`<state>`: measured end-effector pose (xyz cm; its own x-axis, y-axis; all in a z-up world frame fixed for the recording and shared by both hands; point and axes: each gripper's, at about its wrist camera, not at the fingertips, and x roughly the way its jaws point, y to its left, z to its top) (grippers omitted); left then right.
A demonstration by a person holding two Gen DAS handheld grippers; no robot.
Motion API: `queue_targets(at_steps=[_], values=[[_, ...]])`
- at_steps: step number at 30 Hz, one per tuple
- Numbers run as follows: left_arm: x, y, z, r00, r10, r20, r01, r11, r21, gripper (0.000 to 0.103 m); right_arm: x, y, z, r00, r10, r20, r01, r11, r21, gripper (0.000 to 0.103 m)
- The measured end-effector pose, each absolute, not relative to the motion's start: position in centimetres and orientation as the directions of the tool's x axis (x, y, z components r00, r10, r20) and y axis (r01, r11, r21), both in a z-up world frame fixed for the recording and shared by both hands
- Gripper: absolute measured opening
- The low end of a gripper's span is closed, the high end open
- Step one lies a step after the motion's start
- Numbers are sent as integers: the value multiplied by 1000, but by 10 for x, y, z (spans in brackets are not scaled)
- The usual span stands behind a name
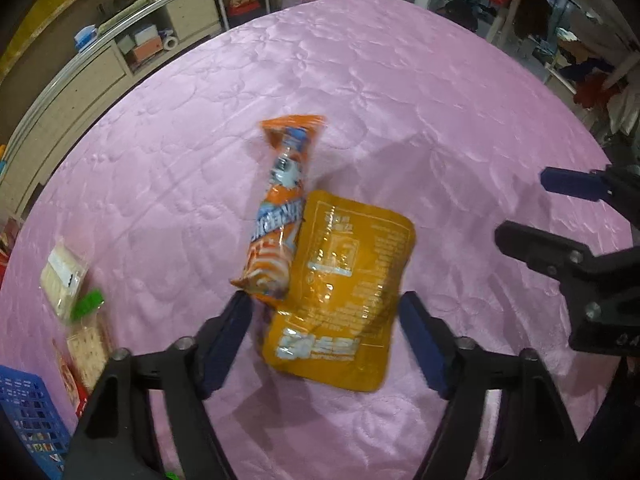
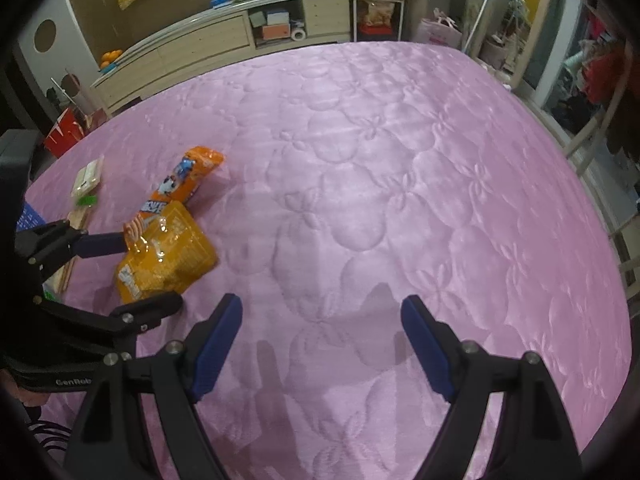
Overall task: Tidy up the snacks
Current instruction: 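Move both tools to the orange snacks and grasp the yellow-orange pouch with the left tool, then grasp the orange stick snack with the right tool while the left tool holds the pouch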
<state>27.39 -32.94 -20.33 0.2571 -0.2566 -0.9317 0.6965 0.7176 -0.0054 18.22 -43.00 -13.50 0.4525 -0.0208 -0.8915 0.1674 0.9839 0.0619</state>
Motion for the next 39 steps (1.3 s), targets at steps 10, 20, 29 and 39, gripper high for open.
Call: queue_targets(at_steps=[10,20,29,39], values=[[252,-342,-200,235,-276,-932,725,688,-21,23,185,-426,-139,444,-4,-896,163,984,77,85],[248,-293,-185,275,-324,-905,668,742,-62,22,185,-414,-136,455,53,-889,144,981,132,85],[257,-258,-164,385,-267,-883,579,816,5,22,201,-383,-115,481,73,-874,69,990,120,85],[277,-213,-150,476,-228,-849,460,888,19,22,244,-352,-117,474,124,-872,9,989,145,85]])
